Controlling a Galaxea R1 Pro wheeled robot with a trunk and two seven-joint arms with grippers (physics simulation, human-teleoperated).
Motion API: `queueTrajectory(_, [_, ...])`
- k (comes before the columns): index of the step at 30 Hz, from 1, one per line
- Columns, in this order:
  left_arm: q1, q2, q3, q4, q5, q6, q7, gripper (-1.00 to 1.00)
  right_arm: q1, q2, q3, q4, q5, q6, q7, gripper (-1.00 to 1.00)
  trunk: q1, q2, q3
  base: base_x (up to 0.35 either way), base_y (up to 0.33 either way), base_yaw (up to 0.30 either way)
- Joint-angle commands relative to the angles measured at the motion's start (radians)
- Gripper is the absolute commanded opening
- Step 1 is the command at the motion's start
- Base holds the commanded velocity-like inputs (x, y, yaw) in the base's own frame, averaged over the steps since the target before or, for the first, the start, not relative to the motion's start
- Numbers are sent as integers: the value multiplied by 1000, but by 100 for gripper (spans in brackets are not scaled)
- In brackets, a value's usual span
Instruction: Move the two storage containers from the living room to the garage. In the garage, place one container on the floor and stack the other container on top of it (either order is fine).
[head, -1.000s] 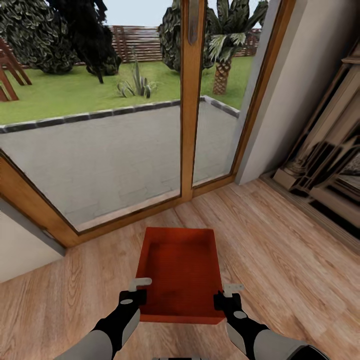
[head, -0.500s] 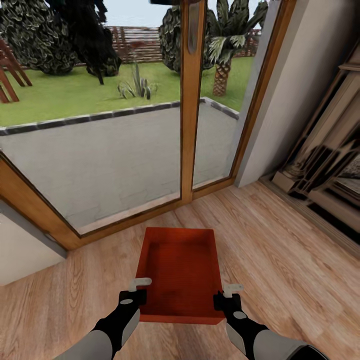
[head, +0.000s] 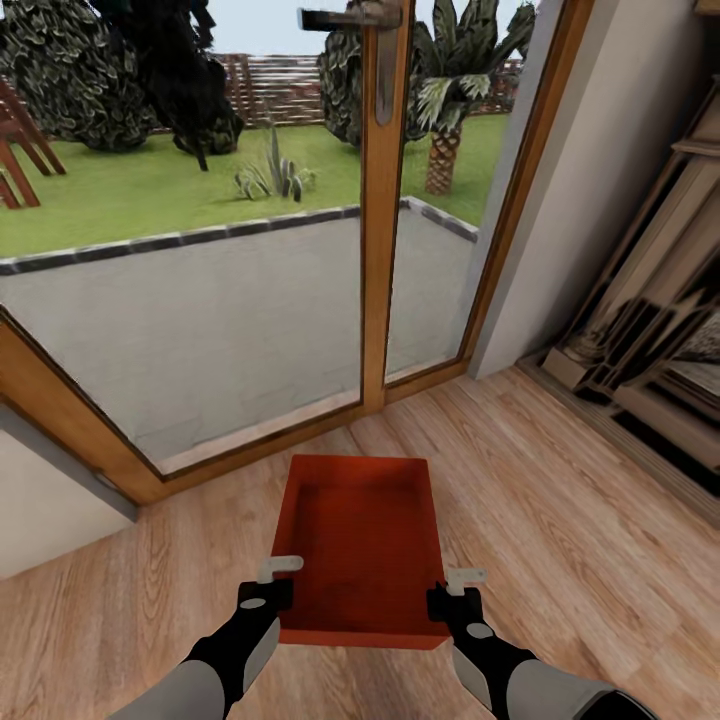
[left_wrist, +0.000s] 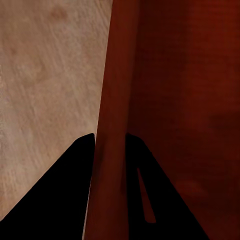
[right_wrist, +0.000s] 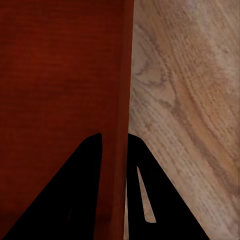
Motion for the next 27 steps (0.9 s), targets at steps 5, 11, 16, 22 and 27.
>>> queueTrajectory(5, [0, -1, 4, 0, 0, 5, 6, -100, -1, 5, -9, -4, 4, 0, 1, -100, -19, 35, 15, 0, 0, 0])
queueTrajectory(11, [0, -1, 4, 0, 1, 5, 6, -100, 0, 5, -9, -4, 5, 0, 0, -100, -42, 77, 34, 0, 0, 0])
queueTrajectory(16, [0, -1, 4, 0, 1, 5, 6, -100, -1, 5, -9, -4, 4, 0, -4, -100, -62, 112, 50, 0, 0, 0])
queueTrajectory(22, [0, -1, 4, -2, 1, 5, 6, -100, -1, 3, -10, -3, 4, 0, -12, -100, -85, 154, 68, 0, 0, 0])
queueTrajectory(27, [0, -1, 4, -5, 1, 5, 6, -100, -1, 3, -10, -3, 4, 0, -13, -100, -104, 189, 84, 0, 0, 0])
